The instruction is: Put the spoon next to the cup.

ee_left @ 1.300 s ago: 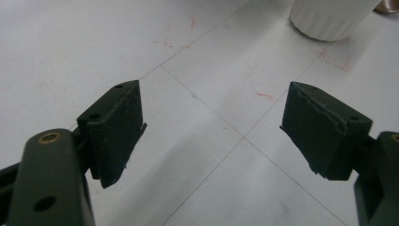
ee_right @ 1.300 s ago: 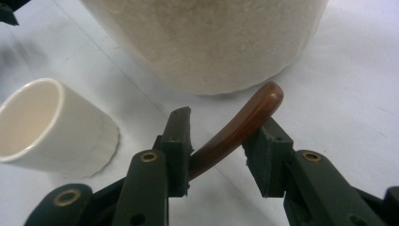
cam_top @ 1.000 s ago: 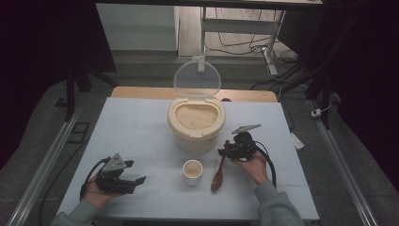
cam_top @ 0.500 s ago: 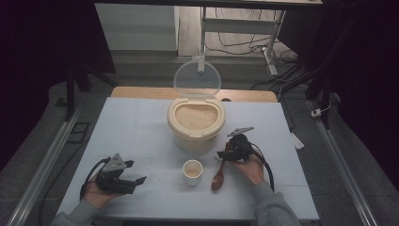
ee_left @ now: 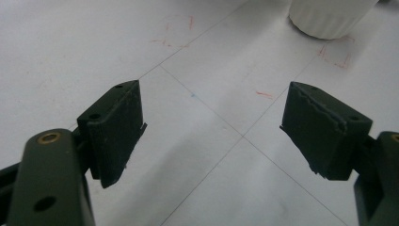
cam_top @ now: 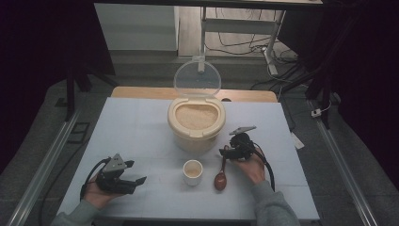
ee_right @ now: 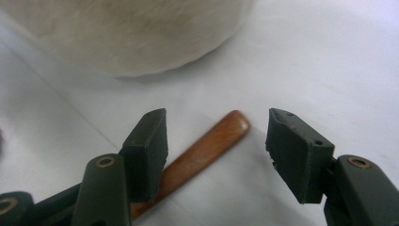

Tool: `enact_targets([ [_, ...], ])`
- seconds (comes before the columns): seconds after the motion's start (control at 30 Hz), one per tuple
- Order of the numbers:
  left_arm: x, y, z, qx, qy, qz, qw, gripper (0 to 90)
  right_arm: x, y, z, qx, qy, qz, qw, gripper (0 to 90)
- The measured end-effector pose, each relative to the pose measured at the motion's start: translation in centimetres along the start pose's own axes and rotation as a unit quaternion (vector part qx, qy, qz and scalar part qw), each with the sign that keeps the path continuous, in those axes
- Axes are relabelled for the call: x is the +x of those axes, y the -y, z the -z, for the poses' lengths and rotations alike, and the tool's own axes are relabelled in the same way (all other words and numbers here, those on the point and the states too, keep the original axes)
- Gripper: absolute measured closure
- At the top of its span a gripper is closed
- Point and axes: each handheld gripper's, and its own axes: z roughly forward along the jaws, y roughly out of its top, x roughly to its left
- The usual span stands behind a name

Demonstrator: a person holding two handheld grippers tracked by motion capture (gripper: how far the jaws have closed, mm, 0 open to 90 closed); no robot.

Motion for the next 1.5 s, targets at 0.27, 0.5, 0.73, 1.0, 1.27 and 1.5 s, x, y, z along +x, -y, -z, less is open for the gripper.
enact_targets([
  [0.27,0.1,0.0,0.1,-0.003,-0.001,0.001,1.0000,20.8,-0.9,1.2,3.1,-0.035,-0.039,0.002,0.9986,42.3],
  [0.5,0.0,0.1,0.1,-0.003,-0.002,0.003,1.0000,20.8,-1.0,3.6,6.4,-0.083,-0.066,0.017,0.9942,42.7],
  [0.73,0.1,0.2,0.2,-0.004,-0.002,0.004,1.0000,20.8,-0.9,6.2,8.6,-0.120,-0.083,0.039,0.9886,43.0],
  [1.0,0.2,0.2,0.3,-0.007,-0.005,0.007,0.9999,20.8,-1.4,8.6,9.7,-0.127,-0.086,0.048,0.9869,43.2],
  [1.27,0.2,0.2,0.3,-0.008,-0.006,0.007,0.9999,20.7,-1.5,9.0,9.8,-0.125,-0.083,0.056,0.9871,43.2],
  [1.5,0.2,0.2,0.3,-0.010,-0.007,0.008,0.9999,20.7,-1.4,9.1,9.9,-0.123,-0.078,0.063,0.9873,43.3],
])
